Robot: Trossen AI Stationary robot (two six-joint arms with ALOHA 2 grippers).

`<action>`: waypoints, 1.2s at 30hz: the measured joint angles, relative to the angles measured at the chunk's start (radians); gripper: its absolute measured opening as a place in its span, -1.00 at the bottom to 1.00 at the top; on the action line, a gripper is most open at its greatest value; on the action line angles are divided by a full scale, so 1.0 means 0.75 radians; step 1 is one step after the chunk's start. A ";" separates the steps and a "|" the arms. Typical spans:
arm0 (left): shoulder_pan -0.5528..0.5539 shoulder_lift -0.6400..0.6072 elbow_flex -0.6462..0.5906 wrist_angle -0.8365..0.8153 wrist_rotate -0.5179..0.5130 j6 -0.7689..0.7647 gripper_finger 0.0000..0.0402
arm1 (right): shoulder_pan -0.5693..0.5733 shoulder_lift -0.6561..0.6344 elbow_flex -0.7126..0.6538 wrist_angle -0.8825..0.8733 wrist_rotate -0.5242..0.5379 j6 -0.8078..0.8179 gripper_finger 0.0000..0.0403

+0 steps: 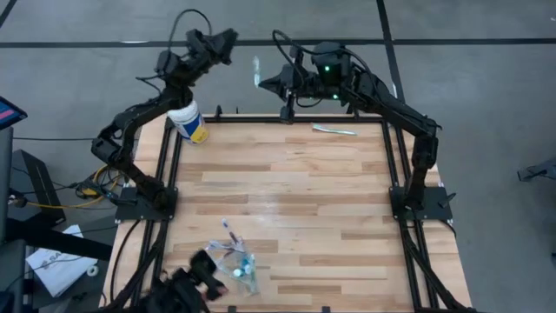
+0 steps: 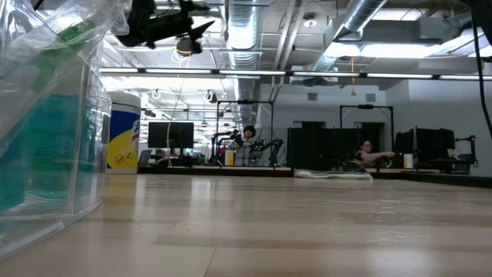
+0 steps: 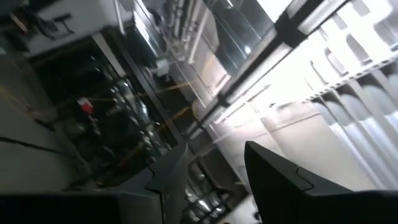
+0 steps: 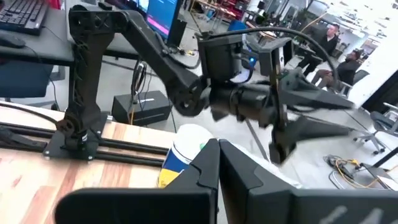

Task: Pick & Place toothbrushing station
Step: Put the green toothbrush into the transparent organizer

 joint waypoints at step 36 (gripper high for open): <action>-0.154 0.053 0.082 -0.054 0.068 -0.506 -0.23 | 0.001 -0.008 0.083 0.071 -0.037 -0.056 -1.00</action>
